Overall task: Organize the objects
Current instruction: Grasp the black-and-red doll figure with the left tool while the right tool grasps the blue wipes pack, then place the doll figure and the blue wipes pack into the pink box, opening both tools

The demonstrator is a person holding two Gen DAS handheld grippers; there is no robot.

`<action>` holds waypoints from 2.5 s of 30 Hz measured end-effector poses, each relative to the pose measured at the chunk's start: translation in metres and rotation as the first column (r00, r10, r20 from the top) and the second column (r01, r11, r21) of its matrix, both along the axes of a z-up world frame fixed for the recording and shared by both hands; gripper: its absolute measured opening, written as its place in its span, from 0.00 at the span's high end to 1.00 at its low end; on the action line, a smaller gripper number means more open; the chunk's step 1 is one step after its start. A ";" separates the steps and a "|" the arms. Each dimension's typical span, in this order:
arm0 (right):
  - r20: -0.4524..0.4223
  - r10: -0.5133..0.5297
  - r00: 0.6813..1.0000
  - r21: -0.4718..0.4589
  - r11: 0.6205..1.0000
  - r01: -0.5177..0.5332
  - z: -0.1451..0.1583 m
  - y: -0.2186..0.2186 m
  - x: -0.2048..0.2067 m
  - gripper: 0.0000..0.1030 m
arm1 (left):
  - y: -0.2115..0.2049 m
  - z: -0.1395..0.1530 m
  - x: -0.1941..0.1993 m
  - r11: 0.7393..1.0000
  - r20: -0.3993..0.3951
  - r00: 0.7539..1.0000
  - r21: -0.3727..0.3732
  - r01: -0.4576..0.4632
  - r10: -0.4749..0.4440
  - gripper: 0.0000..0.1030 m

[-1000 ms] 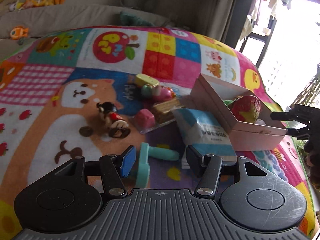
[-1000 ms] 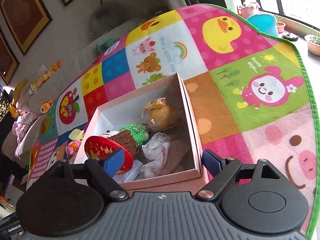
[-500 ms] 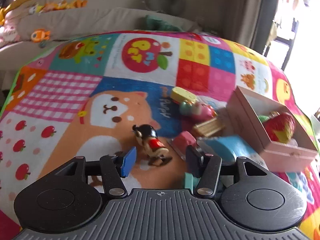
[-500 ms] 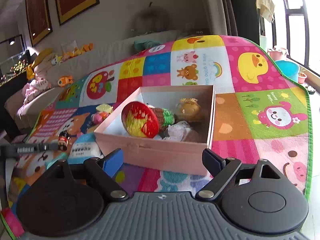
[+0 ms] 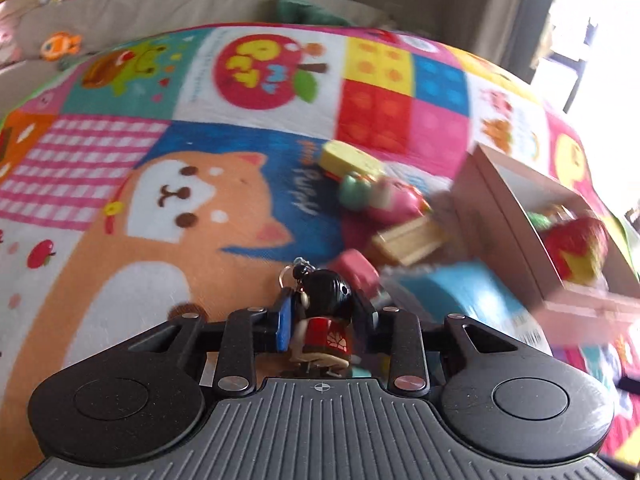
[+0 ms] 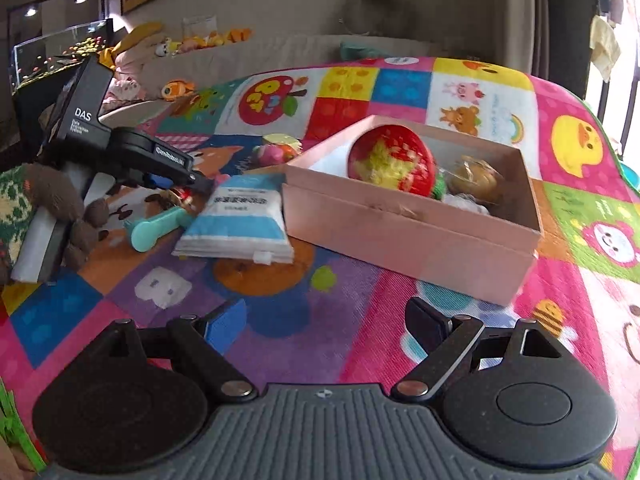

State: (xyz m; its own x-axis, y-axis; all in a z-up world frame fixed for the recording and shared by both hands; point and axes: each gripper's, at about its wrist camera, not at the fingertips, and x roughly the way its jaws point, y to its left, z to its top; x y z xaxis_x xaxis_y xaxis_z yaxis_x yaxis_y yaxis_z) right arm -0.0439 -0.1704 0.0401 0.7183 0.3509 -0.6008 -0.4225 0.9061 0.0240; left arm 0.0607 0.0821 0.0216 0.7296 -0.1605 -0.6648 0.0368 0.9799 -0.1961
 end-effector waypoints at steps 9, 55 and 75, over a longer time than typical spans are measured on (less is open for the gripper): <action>-0.066 0.018 0.998 -0.019 1.000 -0.019 -0.003 0.078 0.066 0.17 | 0.023 0.000 -0.049 0.993 -0.015 0.996 -0.068 0.092 -0.093 0.67; -0.100 -0.241 0.965 -0.026 0.970 0.240 0.004 -0.036 0.004 0.23 | -0.028 0.014 -0.125 0.938 -0.030 0.946 0.126 0.323 -0.321 0.67; 0.029 -0.191 0.981 0.195 0.964 0.182 0.070 -0.109 -0.064 0.50 | -0.087 0.122 -0.055 0.909 0.154 0.899 -0.016 0.417 -0.410 0.67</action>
State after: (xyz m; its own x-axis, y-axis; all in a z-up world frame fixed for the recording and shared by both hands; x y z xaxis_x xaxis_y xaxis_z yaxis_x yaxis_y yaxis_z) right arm -0.1076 -0.2793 0.1098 0.8078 0.3122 -0.5000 -0.2509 0.9496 0.1877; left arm 0.0055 -0.0045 0.1432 0.6775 -0.4974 -0.5418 0.4683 0.8597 -0.2037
